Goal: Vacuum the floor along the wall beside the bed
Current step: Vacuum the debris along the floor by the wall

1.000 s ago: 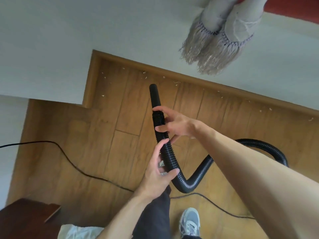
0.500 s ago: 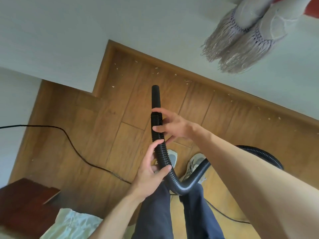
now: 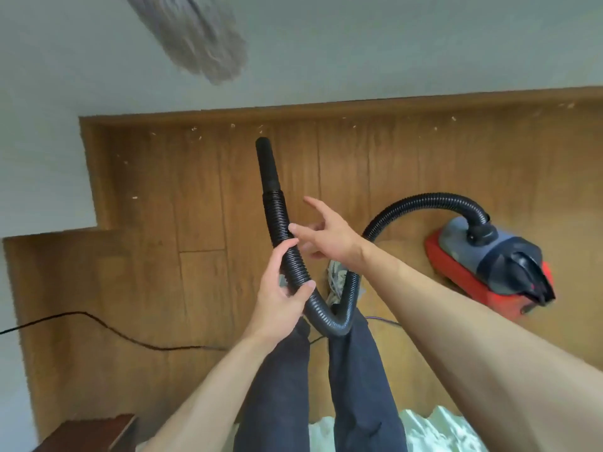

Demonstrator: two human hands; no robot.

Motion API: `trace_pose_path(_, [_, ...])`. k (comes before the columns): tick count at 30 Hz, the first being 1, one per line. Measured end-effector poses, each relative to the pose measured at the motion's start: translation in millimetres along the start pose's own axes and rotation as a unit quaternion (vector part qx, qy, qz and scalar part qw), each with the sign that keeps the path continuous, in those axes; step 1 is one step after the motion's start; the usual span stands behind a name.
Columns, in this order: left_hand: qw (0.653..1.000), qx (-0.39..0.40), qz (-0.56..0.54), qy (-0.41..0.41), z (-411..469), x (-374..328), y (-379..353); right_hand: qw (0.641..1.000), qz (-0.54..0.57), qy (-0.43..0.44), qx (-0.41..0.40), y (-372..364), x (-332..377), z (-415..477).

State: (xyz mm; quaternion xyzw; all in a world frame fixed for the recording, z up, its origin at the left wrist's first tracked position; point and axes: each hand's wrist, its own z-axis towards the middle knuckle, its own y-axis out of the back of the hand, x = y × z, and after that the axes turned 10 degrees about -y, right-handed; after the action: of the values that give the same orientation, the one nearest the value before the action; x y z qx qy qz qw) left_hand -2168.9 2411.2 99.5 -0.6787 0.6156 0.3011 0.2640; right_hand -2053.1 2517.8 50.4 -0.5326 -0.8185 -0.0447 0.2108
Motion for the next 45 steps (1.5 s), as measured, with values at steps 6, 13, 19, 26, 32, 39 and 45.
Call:
trace_pose_path(6, [0.981,0.031,0.184,-0.056,13,-3,-49,0.985,0.114,-0.039,-0.122,86,-91,-40])
trace_pose_path(13, [0.950,0.087,0.291,-0.075,21,7,-115,0.937,0.202,-0.115,-0.261,165,-211,-95])
trace_pose_path(19, [0.932,0.112,0.334,-0.080,16,30,-180,0.892,0.215,-0.171,-0.358,219,-277,-123])
trace_pose_path(26, [0.939,0.101,0.323,-0.056,5,70,-249,0.840,0.332,-0.163,-0.398,281,-300,-117])
trace_pose_path(32, [0.941,0.099,0.321,-0.033,2,102,-280,0.817,0.406,-0.109,-0.396,320,-293,-96])
trace_pose_path(39, [0.926,0.090,0.362,-0.053,8,100,-284,0.800,0.457,-0.113,-0.372,332,-299,-75])
trace_pose_path(45, [0.918,0.087,0.382,-0.062,12,97,-284,0.810,0.459,-0.115,-0.347,341,-307,-71])
